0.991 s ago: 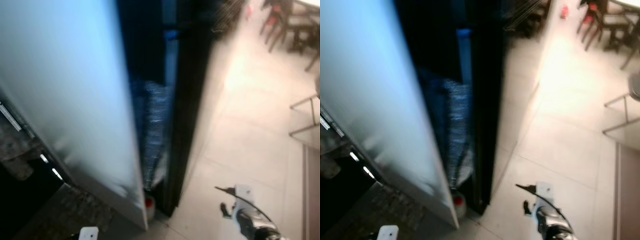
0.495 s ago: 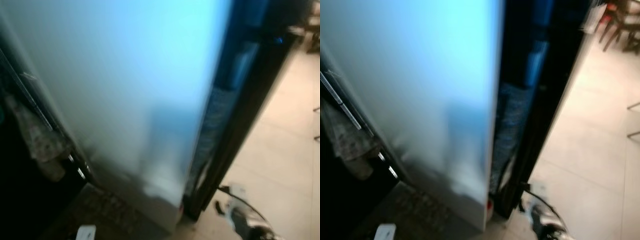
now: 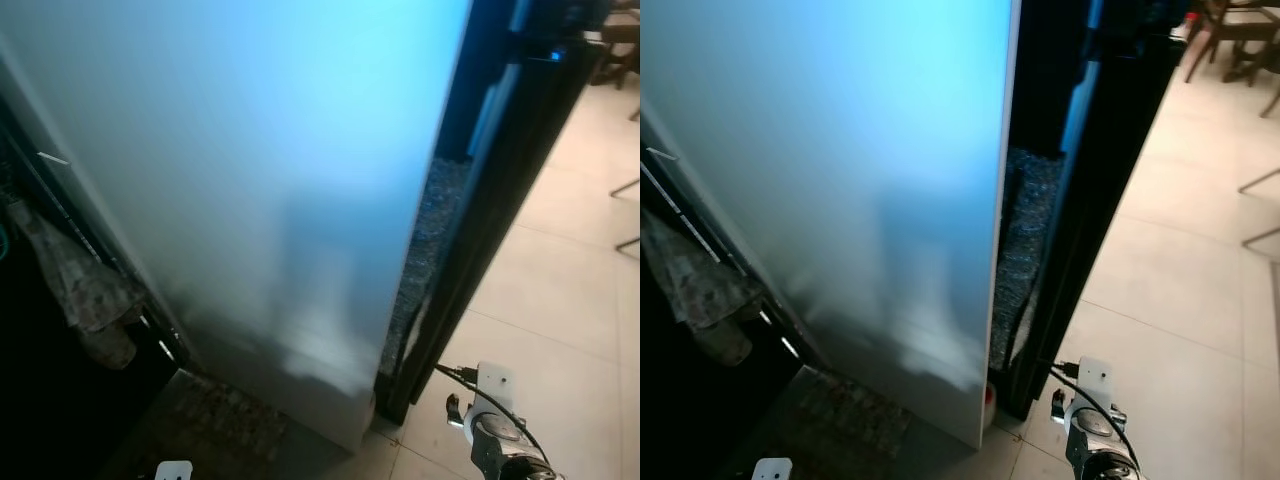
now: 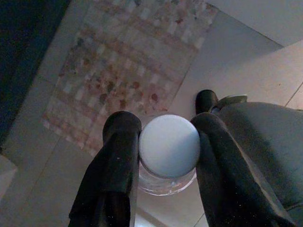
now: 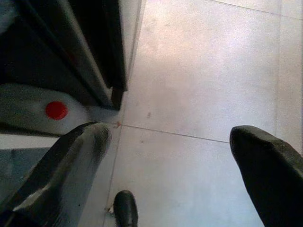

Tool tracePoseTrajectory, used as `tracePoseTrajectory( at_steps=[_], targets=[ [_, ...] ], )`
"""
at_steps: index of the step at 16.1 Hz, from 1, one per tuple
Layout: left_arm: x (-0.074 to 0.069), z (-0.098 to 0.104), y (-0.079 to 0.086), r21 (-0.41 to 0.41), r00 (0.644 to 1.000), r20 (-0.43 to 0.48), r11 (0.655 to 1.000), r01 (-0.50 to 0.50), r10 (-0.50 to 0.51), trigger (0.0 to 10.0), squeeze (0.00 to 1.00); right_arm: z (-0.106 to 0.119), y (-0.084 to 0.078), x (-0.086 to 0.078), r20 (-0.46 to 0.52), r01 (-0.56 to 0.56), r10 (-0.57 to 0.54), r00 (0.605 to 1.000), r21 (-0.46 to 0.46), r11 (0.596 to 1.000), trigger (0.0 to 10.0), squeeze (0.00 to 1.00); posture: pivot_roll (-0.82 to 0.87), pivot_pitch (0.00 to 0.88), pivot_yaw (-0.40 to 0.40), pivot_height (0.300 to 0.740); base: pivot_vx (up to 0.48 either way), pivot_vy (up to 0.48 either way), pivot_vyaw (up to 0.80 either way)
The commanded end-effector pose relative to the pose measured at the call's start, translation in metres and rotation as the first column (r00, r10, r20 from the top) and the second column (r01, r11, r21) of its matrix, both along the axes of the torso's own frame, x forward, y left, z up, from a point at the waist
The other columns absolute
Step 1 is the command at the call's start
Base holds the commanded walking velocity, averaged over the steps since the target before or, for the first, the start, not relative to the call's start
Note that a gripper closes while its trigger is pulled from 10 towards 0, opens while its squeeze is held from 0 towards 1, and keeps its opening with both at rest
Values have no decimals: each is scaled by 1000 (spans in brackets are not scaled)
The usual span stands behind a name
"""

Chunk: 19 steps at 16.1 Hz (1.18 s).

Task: Restocking fridge

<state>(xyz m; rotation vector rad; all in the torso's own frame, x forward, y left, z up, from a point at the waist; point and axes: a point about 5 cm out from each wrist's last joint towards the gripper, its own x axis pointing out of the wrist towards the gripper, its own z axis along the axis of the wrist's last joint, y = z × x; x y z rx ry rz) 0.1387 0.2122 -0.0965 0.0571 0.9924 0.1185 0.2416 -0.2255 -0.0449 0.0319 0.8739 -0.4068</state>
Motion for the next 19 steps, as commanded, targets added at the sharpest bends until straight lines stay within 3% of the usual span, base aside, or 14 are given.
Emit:
tracePoseTrajectory(
  at_steps=[1,2,3,4,6,7,8,10,11,12,14,15,16,19],
  targets=[
    [-2,0,2,11,1000,-9,1000,19,-19,10000,0,3,0,3,46,15,-13,999,-32,999,10000,0,-108,0,46,740,0,0,0],
    [-2,0,2,11,1000,-10,1000,20,-20,10000,0,4,-1,4,55,12,-10,998,-44,999,10000,0,-108,0,46,740,0,0,0],
    [-3,-1,2,12,1000,-13,1000,21,-21,10000,0,-5,-50,-56,198,51,-10,980,-203,978,10000,0,-115,0,39,740,0,0,0],
    [-3,-1,2,11,1000,-11,1000,16,-16,10000,0,6,-67,-73,293,80,10,956,-293,953,10000,0,-115,0,36,740,0,0,0],
    [-3,-1,2,12,1000,-9,1000,14,-14,10000,0,19,-68,-67,372,75,67,926,-353,933,10000,0,-117,0,32,740,0,0,0],
    [-3,-1,1,13,1000,-8,1000,13,-13,10000,0,35,-63,-61,443,53,141,885,-398,916,10000,0,-126,0,27,740,0,0,0],
    [-3,-1,1,13,1000,-8,1000,13,-13,10000,0,42,-61,-59,467,49,165,868,-412,910,10000,0,-127,0,27,740,0,0,0],
    [-3,-1,1,15,1000,-7,1000,15,-15,10000,0,73,-38,-44,561,-9,307,769,-470,882,10000,0,-127,0,28,740,0,0,0],
    [-3,-1,2,15,1000,-7,1000,15,-15,10000,0,79,-33,-42,582,-17,325,746,-470,882,10000,0,-128,0,28,740,0,0,0],
    [-3,-1,2,17,1000,-6,1000,15,-15,10000,0,96,-15,-29,639,-50,371,674,-462,885,10000,0,-131,0,27,740,0,0,0],
    [-3,0,2,19,1000,-5,1000,15,-15,10000,0,118,13,-7,707,-80,385,593,-424,902,10000,0,-125,0,20,740,0,0,0],
    [-3,0,2,19,1000,-5,1000,15,-15,10000,0,121,18,-5,720,-86,380,581,-409,908,10000,0,-123,0,19,740,0,0,0],
    [-3,0,2,19,1000,-3,1000,13,-13,10000,0,129,33,1,745,-132,402,532,-395,909,10000,0,-123,0,19,740,0,0,0],
    [-3,0,2,18,1000,-3,1000,11,-11,10000,0,139,34,6,772,-69,354,528,-376,924,10000,12,-117,0,18,740,0,0,0]
  ],
)
